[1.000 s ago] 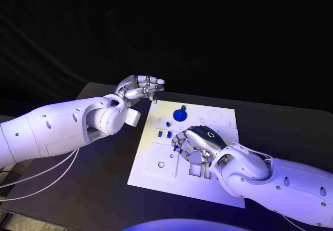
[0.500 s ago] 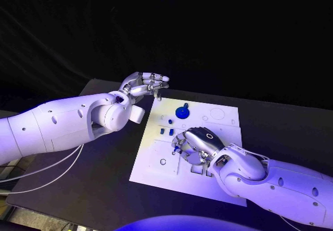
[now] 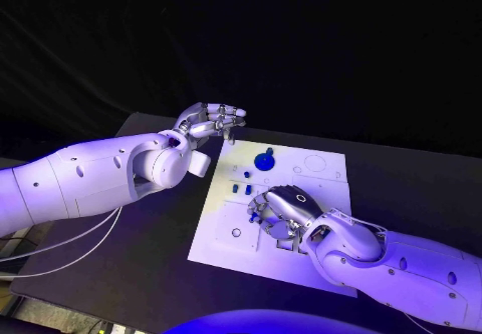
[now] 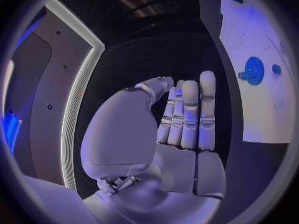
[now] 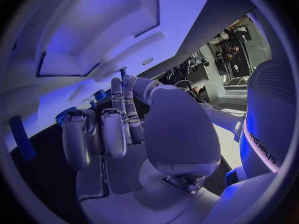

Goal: Assemble the parts on the task board

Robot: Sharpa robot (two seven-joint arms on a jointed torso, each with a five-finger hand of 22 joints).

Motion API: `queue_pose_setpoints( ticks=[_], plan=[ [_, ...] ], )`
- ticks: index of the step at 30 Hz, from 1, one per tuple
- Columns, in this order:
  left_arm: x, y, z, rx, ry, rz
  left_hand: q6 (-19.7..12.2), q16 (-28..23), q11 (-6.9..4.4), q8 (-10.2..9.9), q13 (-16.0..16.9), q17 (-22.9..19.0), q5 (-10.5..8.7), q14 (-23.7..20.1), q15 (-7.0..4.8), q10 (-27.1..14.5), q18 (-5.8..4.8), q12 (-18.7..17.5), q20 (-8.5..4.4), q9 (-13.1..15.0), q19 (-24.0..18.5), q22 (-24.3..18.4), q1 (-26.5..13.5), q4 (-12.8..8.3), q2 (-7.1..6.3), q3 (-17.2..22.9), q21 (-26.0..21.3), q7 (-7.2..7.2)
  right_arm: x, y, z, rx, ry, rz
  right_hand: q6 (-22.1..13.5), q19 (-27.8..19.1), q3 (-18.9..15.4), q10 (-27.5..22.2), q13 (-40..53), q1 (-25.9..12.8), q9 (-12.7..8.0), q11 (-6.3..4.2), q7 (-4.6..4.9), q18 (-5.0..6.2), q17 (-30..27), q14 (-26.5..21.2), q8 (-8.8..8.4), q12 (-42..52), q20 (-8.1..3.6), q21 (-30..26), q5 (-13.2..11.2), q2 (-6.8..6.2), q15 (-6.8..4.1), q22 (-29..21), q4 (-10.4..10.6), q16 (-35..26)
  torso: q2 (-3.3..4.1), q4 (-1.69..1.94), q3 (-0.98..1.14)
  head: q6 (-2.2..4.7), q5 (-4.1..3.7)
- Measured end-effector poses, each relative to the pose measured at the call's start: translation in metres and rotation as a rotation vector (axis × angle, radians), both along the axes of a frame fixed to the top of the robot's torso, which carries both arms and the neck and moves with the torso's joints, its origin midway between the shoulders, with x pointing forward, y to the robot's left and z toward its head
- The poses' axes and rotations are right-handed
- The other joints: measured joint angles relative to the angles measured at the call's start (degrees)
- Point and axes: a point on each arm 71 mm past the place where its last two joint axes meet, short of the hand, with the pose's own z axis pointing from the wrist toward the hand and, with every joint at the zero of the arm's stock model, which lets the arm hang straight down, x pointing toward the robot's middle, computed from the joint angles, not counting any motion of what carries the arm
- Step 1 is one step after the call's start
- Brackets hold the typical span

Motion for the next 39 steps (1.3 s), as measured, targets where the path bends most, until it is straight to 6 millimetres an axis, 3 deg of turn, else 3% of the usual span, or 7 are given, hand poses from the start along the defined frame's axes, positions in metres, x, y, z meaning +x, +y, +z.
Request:
queue_pose_setpoints(
  ticks=[28,33,39],
  plan=[
    [0.000,0.001,-0.001,0.003,0.008,0.000,0.00,0.00,0.00,0.00,0.09,-0.04,0.00,0.00,0.00,0.00,0.00,0.00,0.00,0.00,0.00,0.01,0.00,0.00,0.00,0.00,0.00,0.00,-0.004,0.010,-0.003,-0.083,-0.040,0.037,0.10,0.00,-0.47,0.09,0.03,-0.57,0.13,0.07,0.11,0.00,-0.64,0.00,-0.28,-0.13,0.00,-0.34,-0.53,0.03,0.00,-0.02,-0.46,-0.32,-0.01,-0.03,-0.03,-0.31,0.12],
    [0.000,0.001,-0.001,0.003,0.009,0.000,0.00,0.00,0.00,0.00,0.09,-0.04,0.00,0.00,0.00,0.00,0.00,0.00,0.00,0.00,0.00,0.01,0.00,0.00,0.00,0.00,0.00,0.00,-0.005,0.010,-0.003,-0.098,-0.052,0.041,-0.71,0.00,-0.97,-0.10,-0.24,-2.05,-0.05,-0.88,0.48,0.01,-0.80,0.00,-0.52,-1.12,0.00,-1.00,-0.54,-0.69,0.00,-0.02,-0.29,-0.32,-0.01,-0.04,-0.03,-0.34,0.02],
    [0.000,0.001,-0.001,0.004,0.010,0.000,0.00,0.00,0.00,0.00,0.10,-0.04,0.00,0.00,0.00,0.00,0.00,0.17,0.00,0.00,0.00,0.02,0.00,0.00,0.00,0.00,0.00,0.00,-0.007,0.008,-0.003,-0.106,-0.061,0.040,-6.22,0.00,-1.66,-4.92,-1.82,-4.87,-1.86,1.18,2.29,0.02,-1.57,-0.08,-3.85,-3.69,0.63,-3.79,-0.16,-2.58,1.38,0.03,0.41,-0.74,-0.05,-0.07,0.00,-0.15,-0.12]
  ],
)
